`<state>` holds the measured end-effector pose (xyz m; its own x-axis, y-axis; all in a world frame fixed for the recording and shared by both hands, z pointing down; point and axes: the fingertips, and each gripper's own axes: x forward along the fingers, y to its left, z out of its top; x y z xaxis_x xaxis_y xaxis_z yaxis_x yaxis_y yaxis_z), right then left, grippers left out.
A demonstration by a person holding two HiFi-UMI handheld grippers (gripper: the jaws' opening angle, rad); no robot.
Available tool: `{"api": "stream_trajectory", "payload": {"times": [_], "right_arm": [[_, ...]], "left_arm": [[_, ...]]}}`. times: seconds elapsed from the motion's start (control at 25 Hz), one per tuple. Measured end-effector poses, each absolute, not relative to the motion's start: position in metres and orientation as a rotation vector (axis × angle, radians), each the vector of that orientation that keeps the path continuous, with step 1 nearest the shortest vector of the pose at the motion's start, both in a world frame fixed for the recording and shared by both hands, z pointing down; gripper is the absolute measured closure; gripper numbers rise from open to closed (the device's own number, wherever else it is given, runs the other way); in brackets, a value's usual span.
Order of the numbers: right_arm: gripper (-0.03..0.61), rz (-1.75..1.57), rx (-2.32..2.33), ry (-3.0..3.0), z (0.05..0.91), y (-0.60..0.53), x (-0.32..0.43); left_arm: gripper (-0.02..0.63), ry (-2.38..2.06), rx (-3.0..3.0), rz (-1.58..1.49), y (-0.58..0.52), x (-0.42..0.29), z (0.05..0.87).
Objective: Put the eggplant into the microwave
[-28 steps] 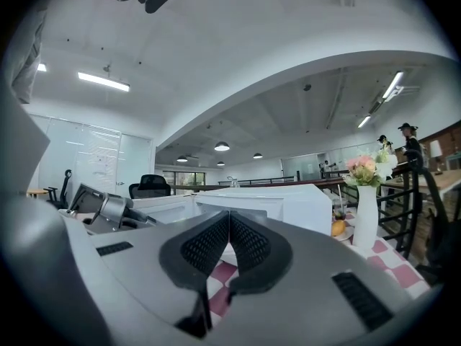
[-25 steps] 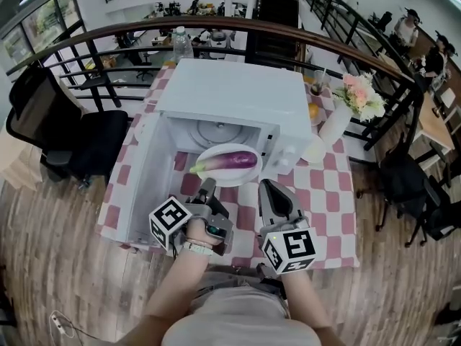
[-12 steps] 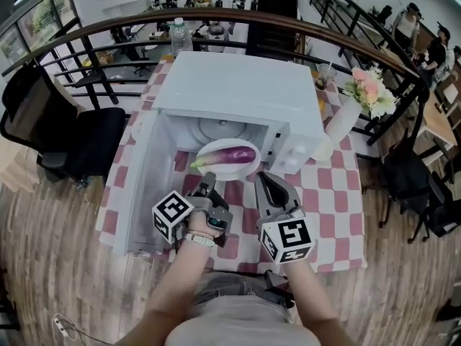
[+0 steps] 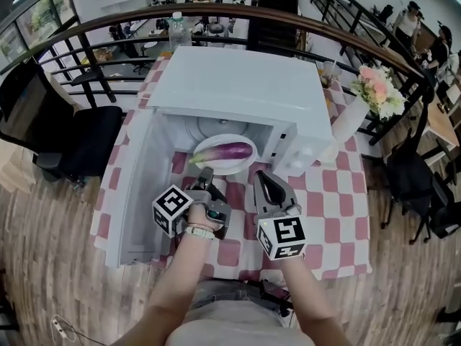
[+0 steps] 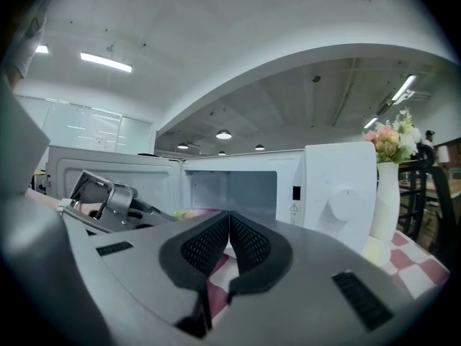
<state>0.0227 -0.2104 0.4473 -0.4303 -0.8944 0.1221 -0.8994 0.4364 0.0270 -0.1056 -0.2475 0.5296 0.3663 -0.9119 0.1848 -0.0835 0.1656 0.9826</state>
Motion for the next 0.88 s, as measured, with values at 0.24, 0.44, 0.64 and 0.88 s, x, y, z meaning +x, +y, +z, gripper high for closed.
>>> {"api": "stream_trajectory", "payload": {"times": [0.24, 0.44, 0.64, 0.88], "right_arm": [[0.552, 0.105, 1.587, -2.578, 0.465, -0.217, 0.013], [0.552, 0.106, 1.554, -2.590, 0.477, -0.223, 0.006], [0.552, 0.115, 1.564, -2.590, 0.483, -0.231, 0.008], [0.552, 0.130, 1.561, -2.593, 0.487, -0.236, 0.006]], "left_arm": [[0.600, -1.051, 1.260, -0.790, -0.261, -0.110, 0.543], [0.600, -1.065, 1.246, -0.798, -0.273, -0.111, 0.554], [0.600, -1.085, 1.234, -0.794, -0.282, -0.109, 0.564], [0.600, -1.086, 1.214, -0.818, -0.293, -0.111, 0.566]]}}
